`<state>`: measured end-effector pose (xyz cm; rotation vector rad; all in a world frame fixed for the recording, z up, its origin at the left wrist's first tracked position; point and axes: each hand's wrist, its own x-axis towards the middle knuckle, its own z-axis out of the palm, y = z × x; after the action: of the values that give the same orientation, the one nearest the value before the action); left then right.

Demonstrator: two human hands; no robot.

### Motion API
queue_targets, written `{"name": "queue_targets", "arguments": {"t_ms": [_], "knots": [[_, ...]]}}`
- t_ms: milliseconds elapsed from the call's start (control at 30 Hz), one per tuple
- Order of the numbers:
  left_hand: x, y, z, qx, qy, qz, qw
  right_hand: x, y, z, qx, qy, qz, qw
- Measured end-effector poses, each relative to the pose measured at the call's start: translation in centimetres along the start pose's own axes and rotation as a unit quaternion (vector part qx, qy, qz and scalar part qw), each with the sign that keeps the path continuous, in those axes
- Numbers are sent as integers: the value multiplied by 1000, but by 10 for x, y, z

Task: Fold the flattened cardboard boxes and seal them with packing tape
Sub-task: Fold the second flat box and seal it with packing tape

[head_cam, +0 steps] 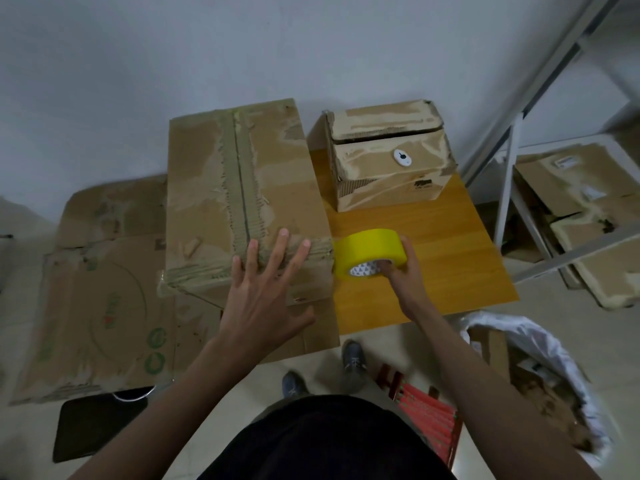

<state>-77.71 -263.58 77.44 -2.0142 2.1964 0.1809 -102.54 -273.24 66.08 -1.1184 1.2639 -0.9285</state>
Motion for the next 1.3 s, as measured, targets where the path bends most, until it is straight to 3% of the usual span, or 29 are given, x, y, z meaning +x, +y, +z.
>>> {"name": "queue_targets", "arguments": {"t_ms": [133,267,400,600,667,733,900,1200,1300], "knots": [[6,10,-11,-19,-9,-3,1000,2,7,-7,-20,-17,1,1000],[16,24,-15,-130,-17,-5,991,0,6,-12,-24,-33,11,999],[15,32,-7,-69,-22,3,997,2,-2,-27,-57,-91,6,994],[21,38,-8,-66,-25,-15,997,25,-20,-56,-176,-224,94,954],[20,41,-9,-77,-26,-17,997,42,-27,-62,-238,-200,108,944],[19,43,-12,-92,-18,-18,995,65,-34,-66,-308,-126,101,938],[18,47,-20,-104,-4,-41,994,138,-54,-58,-381,-5,47,923],[16,50,-21,-120,29,-69,990,232,-64,-36,-543,-66,21,837],[17,50,-21,-125,36,-75,989,239,-60,-29,-564,-54,18,824]]}}
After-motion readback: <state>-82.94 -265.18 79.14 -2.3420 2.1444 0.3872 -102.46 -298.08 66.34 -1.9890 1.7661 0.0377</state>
